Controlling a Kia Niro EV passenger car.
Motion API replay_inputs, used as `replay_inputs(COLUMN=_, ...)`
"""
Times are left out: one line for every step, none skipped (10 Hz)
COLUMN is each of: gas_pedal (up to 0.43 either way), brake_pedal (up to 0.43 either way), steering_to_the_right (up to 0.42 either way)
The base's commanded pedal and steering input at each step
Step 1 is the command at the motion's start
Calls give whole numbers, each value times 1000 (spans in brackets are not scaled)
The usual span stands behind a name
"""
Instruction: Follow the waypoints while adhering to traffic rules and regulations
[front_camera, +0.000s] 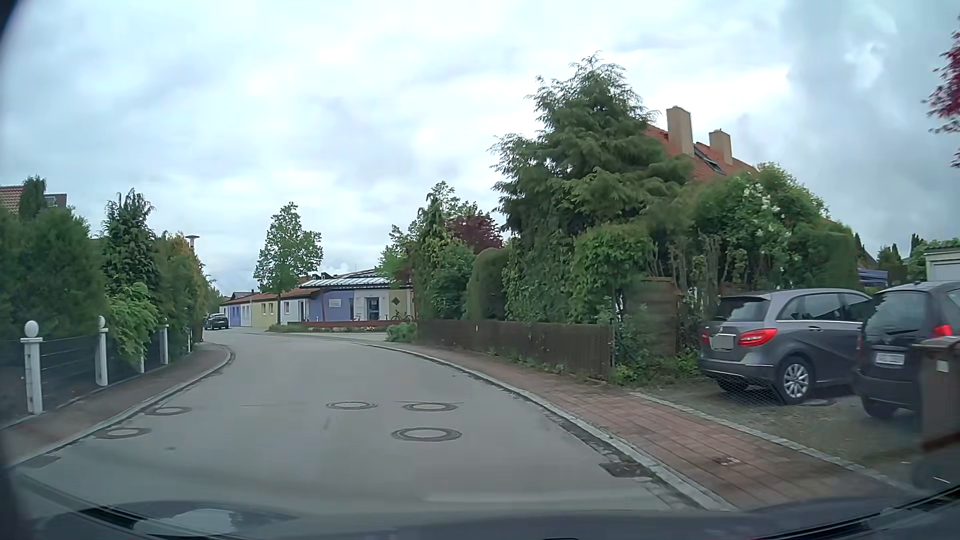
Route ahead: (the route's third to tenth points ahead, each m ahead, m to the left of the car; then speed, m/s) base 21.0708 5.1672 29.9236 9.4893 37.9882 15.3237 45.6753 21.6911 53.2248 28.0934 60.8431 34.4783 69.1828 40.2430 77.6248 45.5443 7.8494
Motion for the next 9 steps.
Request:
replay_inputs(gas_pedal=0, brake_pedal=61, steering_to_the_right=-83)
replay_inputs(gas_pedal=0, brake_pedal=79, steering_to_the_right=-83)
replay_inputs(gas_pedal=0, brake_pedal=79, steering_to_the_right=-84)
replay_inputs(gas_pedal=0, brake_pedal=85, steering_to_the_right=-85)
replay_inputs(gas_pedal=0, brake_pedal=85, steering_to_the_right=-88)
replay_inputs(gas_pedal=0, brake_pedal=85, steering_to_the_right=-94)
replay_inputs(gas_pedal=0, brake_pedal=79, steering_to_the_right=-100)
replay_inputs(gas_pedal=0, brake_pedal=85, steering_to_the_right=-103)
replay_inputs(gas_pedal=0, brake_pedal=85, steering_to_the_right=-101)
